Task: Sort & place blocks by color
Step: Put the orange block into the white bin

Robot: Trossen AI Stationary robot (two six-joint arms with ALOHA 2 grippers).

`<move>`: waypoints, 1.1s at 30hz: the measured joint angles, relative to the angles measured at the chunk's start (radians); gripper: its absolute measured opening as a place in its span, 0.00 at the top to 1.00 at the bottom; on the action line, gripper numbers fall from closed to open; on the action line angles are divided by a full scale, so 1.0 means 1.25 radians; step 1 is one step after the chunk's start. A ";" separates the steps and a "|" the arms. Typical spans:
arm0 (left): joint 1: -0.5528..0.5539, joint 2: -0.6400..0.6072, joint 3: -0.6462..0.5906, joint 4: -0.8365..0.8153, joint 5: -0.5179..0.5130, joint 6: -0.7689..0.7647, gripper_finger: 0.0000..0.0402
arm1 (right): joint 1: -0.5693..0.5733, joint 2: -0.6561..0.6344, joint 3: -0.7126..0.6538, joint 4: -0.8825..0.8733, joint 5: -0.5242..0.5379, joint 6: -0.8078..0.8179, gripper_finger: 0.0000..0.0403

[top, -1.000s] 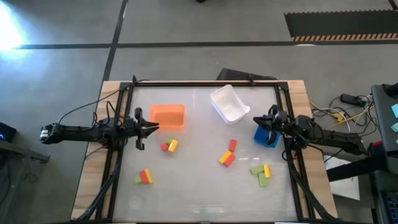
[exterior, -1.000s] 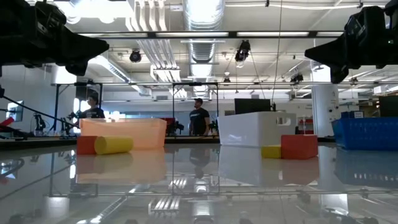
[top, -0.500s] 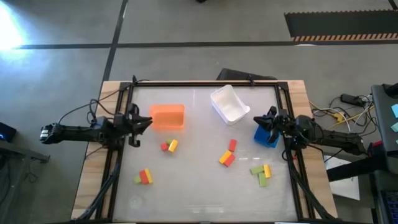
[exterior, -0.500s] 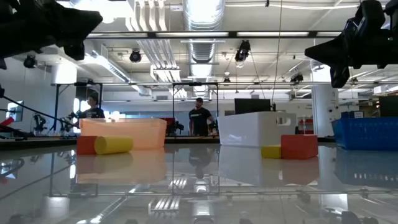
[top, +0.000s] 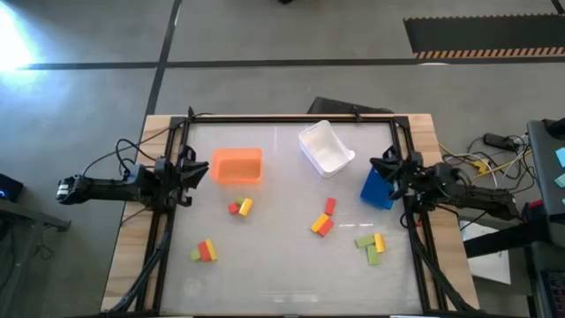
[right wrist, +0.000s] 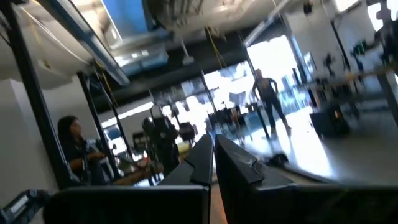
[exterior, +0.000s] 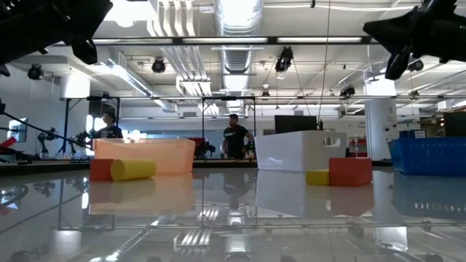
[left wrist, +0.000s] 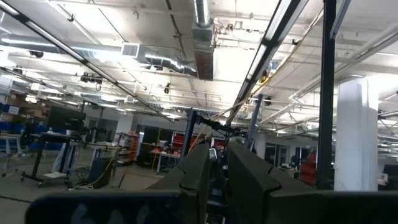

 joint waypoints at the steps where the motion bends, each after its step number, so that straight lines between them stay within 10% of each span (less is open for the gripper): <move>1: 0.000 0.000 0.000 0.000 0.000 0.000 0.89 | 0.000 0.000 0.000 0.016 0.000 -0.013 0.98; 33: 0.001 0.030 0.000 0.076 -0.054 0.181 0.89 | 0.000 0.221 0.032 0.297 0.004 -0.201 0.98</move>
